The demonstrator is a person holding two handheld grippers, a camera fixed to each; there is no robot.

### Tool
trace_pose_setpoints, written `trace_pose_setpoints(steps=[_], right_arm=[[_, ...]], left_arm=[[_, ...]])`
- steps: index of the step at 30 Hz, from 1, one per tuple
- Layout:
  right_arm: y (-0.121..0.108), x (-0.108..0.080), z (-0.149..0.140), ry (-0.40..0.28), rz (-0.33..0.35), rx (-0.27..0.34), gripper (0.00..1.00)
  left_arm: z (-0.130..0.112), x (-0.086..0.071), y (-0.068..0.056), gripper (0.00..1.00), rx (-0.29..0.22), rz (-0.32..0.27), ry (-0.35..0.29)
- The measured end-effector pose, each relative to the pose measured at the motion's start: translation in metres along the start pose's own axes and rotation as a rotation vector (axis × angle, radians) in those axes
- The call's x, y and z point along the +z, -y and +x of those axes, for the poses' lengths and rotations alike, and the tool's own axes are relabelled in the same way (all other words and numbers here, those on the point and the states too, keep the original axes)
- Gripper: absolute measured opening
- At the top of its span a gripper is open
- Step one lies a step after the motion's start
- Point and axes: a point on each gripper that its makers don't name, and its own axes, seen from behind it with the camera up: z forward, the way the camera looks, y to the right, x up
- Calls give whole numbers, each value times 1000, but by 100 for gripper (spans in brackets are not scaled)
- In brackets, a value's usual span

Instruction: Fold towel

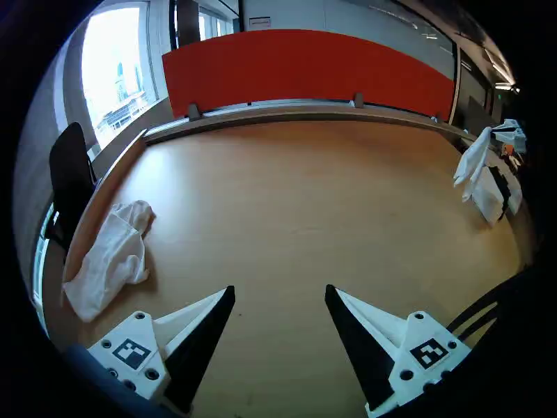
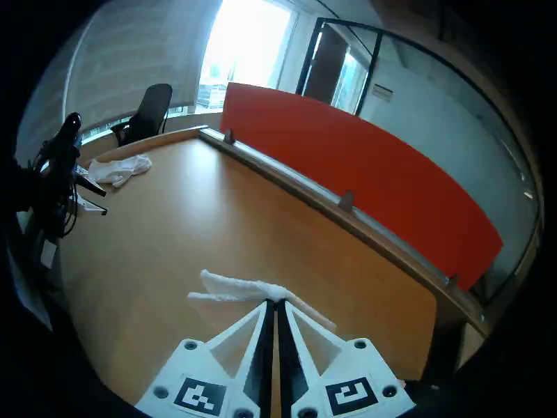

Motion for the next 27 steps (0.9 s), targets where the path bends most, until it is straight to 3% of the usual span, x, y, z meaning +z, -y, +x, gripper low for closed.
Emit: trace_pose_setpoints(steps=[27], right_arm=[[-136, -21, -22, 71, -143, 12, 4]], left_arm=[[6, 5, -6, 96, 10, 15, 12]])
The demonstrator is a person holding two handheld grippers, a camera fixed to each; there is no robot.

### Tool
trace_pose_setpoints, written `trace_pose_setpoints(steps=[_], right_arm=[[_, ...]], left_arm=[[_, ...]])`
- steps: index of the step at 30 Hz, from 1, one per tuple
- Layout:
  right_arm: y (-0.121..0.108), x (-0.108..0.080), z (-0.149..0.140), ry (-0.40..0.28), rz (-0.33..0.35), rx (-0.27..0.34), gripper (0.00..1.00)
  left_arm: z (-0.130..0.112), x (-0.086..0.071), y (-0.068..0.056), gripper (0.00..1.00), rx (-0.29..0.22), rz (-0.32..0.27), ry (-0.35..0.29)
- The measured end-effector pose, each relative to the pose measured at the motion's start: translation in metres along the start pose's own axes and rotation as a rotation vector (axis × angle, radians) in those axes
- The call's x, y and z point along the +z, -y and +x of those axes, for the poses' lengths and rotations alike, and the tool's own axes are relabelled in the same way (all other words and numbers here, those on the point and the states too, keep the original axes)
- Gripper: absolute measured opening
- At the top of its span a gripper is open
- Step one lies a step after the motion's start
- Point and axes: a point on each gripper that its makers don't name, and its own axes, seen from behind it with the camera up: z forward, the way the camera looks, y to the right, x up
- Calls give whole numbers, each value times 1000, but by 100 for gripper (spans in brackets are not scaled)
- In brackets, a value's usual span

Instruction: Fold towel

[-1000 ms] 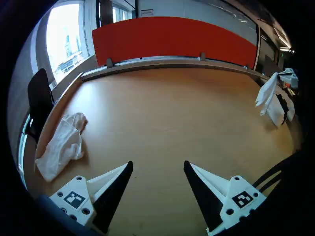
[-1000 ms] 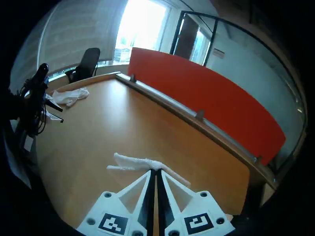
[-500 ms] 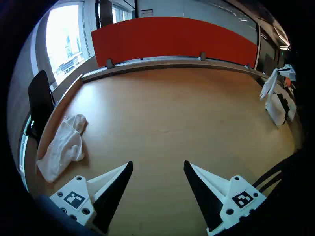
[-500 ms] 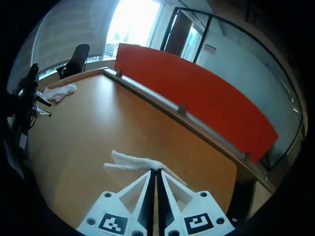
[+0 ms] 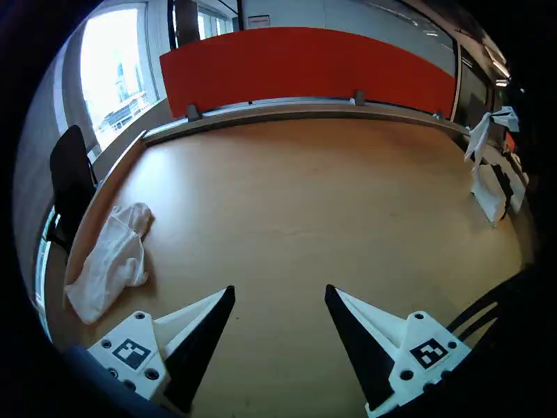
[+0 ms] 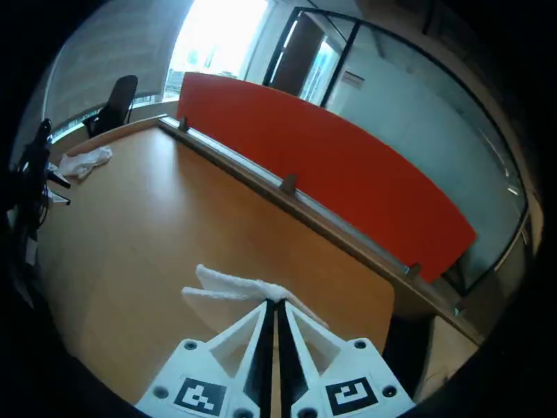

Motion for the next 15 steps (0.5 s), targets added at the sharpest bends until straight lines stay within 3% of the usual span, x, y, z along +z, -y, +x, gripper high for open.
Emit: trace_pose_setpoints(steps=[15], right_arm=[[-48, -2, -7, 32, -49, 2, 4]], left_arm=[[3, 2, -3, 96, 4, 4, 4]])
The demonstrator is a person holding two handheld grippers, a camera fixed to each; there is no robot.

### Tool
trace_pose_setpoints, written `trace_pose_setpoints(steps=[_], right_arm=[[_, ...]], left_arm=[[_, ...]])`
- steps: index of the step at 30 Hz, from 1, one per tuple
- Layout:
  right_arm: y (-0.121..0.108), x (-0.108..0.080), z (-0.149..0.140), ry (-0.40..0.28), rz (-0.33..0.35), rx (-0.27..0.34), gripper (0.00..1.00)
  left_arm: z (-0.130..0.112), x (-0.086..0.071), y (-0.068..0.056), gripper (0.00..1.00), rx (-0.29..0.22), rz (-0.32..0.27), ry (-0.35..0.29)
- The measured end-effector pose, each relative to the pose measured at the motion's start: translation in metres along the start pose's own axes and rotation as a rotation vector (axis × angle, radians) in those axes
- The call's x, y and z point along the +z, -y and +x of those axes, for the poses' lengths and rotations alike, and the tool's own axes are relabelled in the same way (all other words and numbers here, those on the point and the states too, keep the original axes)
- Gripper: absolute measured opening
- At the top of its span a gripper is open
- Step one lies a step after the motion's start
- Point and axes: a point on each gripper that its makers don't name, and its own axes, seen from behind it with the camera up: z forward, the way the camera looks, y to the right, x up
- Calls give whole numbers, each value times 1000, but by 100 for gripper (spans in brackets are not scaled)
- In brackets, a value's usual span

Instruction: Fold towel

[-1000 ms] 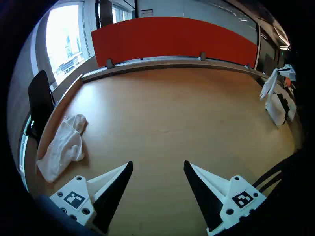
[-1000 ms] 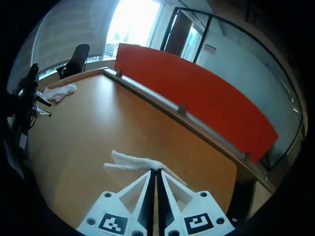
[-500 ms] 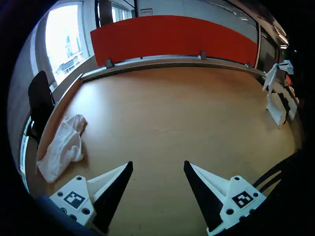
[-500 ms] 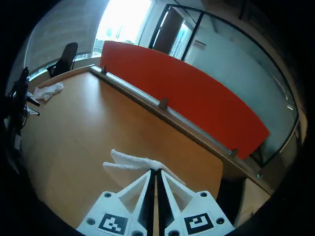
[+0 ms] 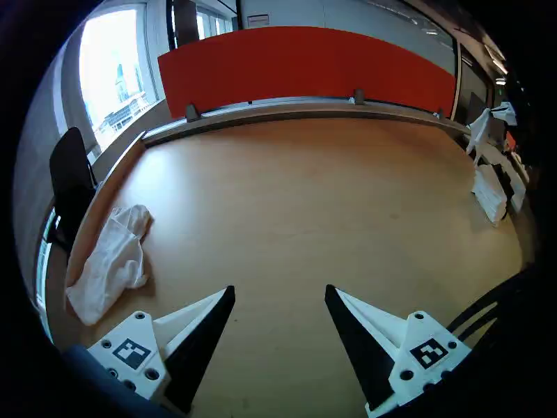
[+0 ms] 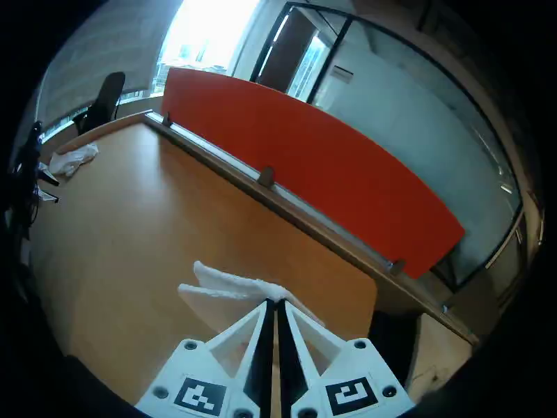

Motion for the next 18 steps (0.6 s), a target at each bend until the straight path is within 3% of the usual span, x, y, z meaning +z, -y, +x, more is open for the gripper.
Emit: trace_pose_setpoints(steps=[12, 18], right_arm=[[-8, -8, -14, 15, -13, 19, 4], [-10, -21, -33, 37, -21, 33, 4]], left_arm=[[5, 1, -4, 96, 8, -2, -2], [8, 2, -7, 96, 17, -8, -2]])
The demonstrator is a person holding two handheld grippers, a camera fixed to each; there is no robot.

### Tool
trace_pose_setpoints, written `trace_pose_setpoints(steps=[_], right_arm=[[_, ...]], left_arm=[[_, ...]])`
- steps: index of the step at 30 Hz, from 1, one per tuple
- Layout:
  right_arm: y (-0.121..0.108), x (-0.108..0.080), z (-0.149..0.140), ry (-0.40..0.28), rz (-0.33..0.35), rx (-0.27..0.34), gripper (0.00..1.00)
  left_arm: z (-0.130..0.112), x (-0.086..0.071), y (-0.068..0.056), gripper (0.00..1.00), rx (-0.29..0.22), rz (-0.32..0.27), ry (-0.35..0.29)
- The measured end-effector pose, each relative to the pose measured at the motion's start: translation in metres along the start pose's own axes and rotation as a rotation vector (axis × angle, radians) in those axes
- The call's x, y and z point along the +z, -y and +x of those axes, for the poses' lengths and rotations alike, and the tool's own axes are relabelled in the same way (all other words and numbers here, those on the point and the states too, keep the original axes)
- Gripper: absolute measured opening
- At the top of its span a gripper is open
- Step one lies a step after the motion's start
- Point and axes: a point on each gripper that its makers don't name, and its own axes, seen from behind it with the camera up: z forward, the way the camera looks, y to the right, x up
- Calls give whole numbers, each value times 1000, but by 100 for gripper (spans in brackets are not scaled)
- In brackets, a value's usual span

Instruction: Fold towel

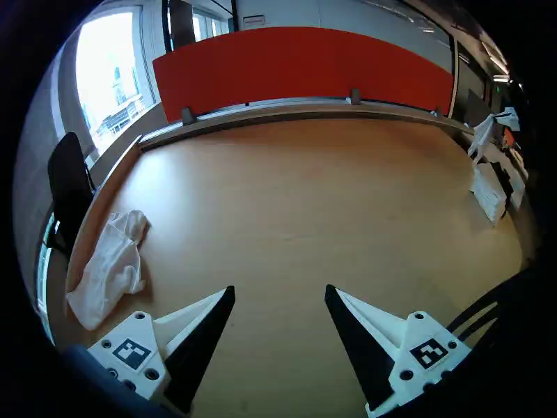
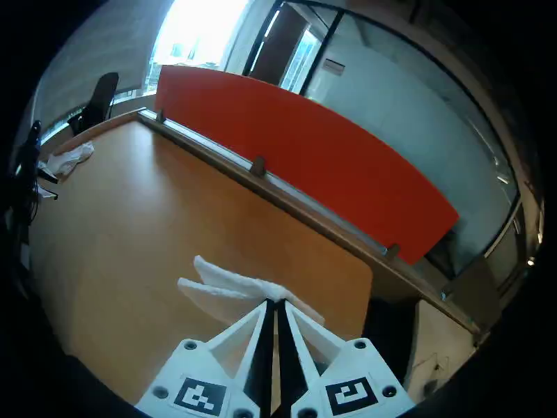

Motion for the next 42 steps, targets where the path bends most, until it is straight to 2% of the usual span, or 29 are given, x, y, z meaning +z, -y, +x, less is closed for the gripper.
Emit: trace_pose_setpoints(steps=[9, 18, 33, 42], right_arm=[[-5, -24, -50, 52, -15, 63, 4], [3, -39, -106, 122, -17, 134, 4], [10, -45, -155, 203, -30, 183, 4], [12, -42, -186, 269, -34, 234, 4]], left_arm=[[3, -1, -5, 96, 13, -10, -4], [2, -3, -6, 96, 22, -14, -2], [-1, -8, -4, 96, 25, -9, -1], [-4, -12, 0, 96, 27, -2, 1]])
